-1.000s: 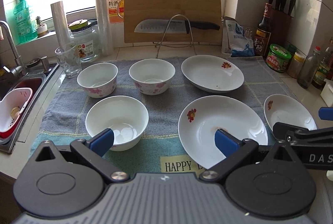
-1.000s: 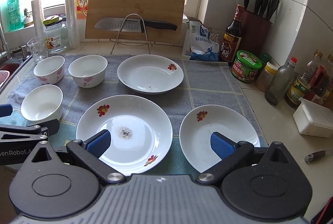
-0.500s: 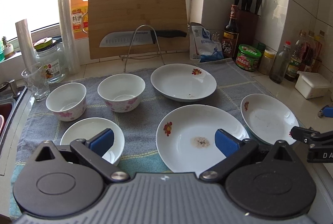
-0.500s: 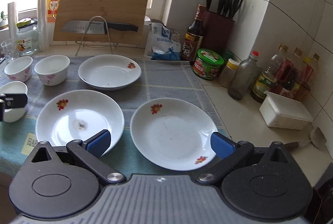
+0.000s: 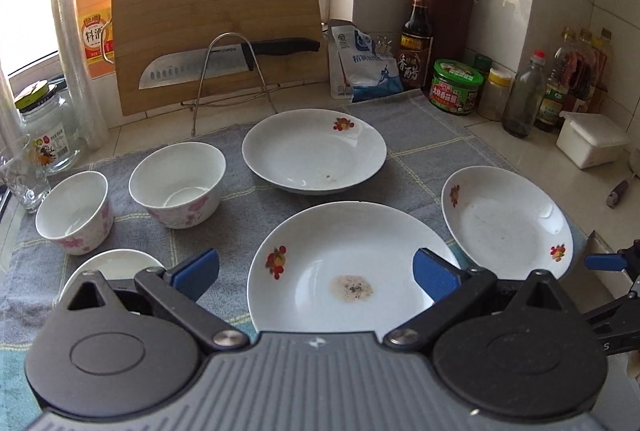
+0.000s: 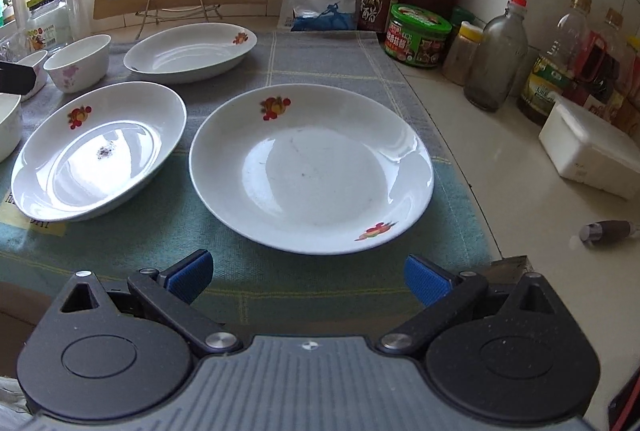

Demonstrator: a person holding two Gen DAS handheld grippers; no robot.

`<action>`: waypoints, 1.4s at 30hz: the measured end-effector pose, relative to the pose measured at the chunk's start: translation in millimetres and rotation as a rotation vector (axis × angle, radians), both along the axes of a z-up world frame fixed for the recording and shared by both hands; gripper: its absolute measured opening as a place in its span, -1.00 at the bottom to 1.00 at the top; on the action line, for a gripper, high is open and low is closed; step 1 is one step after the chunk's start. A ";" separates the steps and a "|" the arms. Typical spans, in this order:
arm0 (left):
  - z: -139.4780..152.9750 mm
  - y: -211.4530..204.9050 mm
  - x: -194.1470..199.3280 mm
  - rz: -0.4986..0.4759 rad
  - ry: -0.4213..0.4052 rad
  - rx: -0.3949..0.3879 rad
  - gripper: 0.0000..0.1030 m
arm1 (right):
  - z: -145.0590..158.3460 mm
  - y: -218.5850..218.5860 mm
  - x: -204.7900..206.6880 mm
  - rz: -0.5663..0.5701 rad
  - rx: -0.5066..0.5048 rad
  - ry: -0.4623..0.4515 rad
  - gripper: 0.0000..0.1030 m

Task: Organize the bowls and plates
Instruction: 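Reach the left tool to a white flowered plate and grasp its rim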

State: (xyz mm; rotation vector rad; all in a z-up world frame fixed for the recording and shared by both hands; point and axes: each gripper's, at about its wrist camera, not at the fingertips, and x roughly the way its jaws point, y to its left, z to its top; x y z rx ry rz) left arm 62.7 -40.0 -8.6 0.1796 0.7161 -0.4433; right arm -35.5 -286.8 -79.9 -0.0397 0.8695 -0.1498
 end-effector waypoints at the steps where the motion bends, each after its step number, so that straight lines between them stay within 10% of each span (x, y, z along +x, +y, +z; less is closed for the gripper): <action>1: -0.5 -5.8 2.2 -0.001 -0.004 0.022 0.98 | -3.4 -4.9 2.4 0.007 0.012 0.002 1.00; 26: -7.3 -145.8 66.2 -0.358 0.047 0.043 0.99 | -29.9 -46.0 22.0 0.189 0.065 -0.074 1.00; 42: -55.9 -228.7 105.2 -0.699 0.312 0.172 0.81 | -36.6 -50.4 11.0 0.234 0.064 -0.176 1.00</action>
